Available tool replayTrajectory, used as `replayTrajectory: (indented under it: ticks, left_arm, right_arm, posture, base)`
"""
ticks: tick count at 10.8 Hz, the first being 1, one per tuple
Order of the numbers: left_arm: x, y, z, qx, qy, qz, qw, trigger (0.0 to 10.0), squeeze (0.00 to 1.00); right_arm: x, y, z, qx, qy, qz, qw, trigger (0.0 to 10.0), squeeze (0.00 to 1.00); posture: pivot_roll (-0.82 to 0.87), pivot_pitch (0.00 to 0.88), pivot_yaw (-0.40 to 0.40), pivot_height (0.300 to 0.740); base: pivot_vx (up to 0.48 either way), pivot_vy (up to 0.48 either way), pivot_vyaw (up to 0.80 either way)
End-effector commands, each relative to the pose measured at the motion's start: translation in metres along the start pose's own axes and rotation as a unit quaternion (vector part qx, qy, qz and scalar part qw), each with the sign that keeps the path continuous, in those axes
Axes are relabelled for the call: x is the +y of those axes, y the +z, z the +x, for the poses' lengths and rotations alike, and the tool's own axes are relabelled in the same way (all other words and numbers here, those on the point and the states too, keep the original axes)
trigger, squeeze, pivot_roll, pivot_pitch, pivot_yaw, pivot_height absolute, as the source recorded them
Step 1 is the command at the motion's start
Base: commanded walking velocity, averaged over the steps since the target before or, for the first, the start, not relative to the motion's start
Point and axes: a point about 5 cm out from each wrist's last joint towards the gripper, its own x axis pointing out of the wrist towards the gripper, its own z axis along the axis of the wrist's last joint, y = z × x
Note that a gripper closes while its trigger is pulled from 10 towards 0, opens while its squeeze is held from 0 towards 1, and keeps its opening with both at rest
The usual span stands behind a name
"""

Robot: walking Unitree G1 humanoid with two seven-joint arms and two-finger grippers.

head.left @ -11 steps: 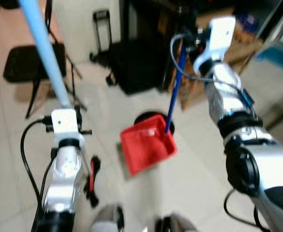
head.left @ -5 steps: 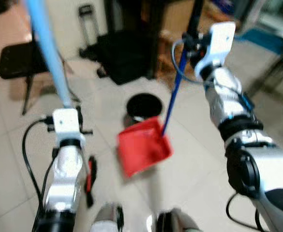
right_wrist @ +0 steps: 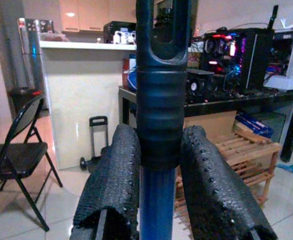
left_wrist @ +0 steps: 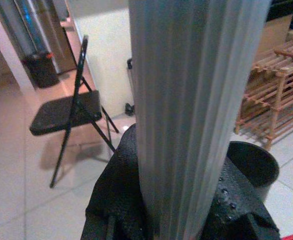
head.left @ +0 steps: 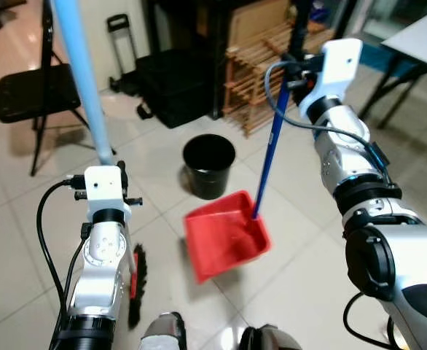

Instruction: Sweep floor

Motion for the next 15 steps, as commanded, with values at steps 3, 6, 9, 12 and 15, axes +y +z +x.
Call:
replayTrajectory:
  ticks: [3, 6, 9, 12, 15]
  left_arm:
    - [0.001, 0.001, -0.001, -0.003, 0.001, 0.0, 1.0, 10.0, 0.0]
    - [-0.002, 0.001, -0.003, 0.0, -0.005, -0.001, 1.0, 10.0, 0.0]
    - [-0.008, 0.001, -0.013, 0.004, -0.012, -0.008, 1.0, 10.0, 0.0]
    - [-0.019, 0.002, -0.025, 0.015, -0.031, -0.016, 0.999, 10.0, 0.0]
    - [-0.024, 0.009, -0.038, 0.021, -0.051, -0.019, 0.998, 10.0, 0.0]
  right_arm:
    - [0.0, 0.001, 0.0, -0.007, -0.007, -0.002, 1.0, 10.0, 0.0]
    - [-0.006, -0.007, -0.004, 0.018, -0.03, -0.003, 0.999, 10.0, 0.0]
    - [-0.015, -0.013, -0.006, 0.041, -0.074, -0.004, 0.996, 10.0, 0.0]
    - [-0.02, -0.027, -0.014, 0.058, -0.107, 0.005, 0.993, 10.0, 0.0]
    - [-0.027, -0.052, -0.036, 0.071, -0.148, 0.02, 0.986, 10.0, 0.0]
  posture:
    - [0.06, 0.142, 0.009, 0.74]
    - [0.06, 0.158, 0.006, 0.74]
    - [0.09, 0.221, -0.002, 0.74]
    - [0.11, 0.277, 0.004, 0.74]
    - [0.19, 0.337, 0.042, 0.74]
  base:
    - [0.0, 0.0, 0.0]
    - [0.0, 0.0, 0.0]
    - [0.0, 0.0, 0.0]
    - [0.0, 0.0, 0.0]
    - [0.0, 0.0, 0.0]
